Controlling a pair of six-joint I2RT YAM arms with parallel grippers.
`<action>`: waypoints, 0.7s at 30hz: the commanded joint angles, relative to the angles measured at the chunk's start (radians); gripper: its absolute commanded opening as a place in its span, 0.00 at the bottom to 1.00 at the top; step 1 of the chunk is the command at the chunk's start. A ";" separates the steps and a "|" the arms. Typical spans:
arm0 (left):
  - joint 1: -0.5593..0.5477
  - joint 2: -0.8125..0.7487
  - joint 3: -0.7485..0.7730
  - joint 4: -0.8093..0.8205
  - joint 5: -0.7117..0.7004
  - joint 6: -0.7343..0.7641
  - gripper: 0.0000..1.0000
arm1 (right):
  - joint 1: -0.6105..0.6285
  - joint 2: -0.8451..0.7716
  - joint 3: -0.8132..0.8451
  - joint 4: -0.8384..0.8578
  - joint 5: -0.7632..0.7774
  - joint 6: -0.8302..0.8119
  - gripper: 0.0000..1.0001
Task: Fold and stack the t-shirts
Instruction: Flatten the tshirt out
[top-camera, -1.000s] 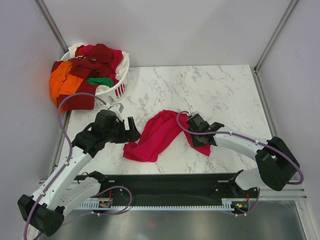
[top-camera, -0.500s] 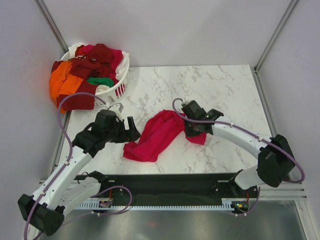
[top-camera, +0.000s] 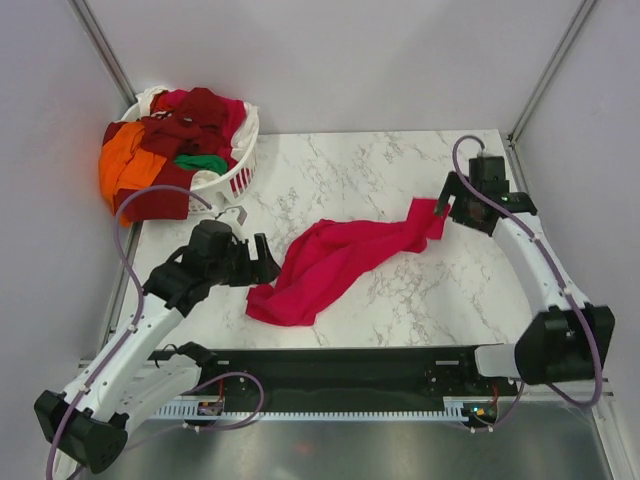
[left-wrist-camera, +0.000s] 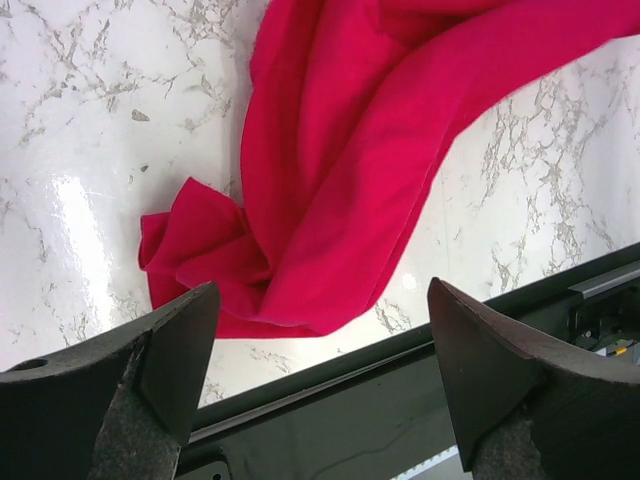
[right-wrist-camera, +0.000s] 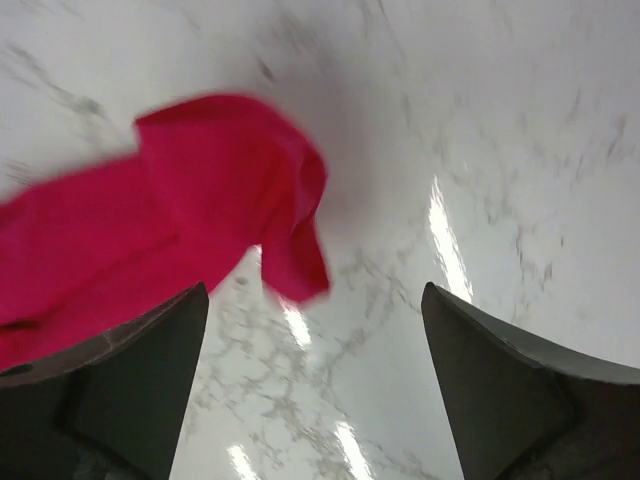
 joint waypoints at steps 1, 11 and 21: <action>-0.007 0.034 -0.001 0.017 -0.004 0.027 0.91 | -0.064 0.043 -0.178 0.014 -0.193 0.037 0.98; -0.026 0.230 0.048 0.056 -0.064 0.015 0.87 | -0.039 -0.032 -0.256 0.131 -0.264 0.077 0.98; -0.062 0.747 0.376 0.227 -0.122 0.130 0.86 | 0.037 0.023 -0.275 0.177 -0.244 0.055 0.98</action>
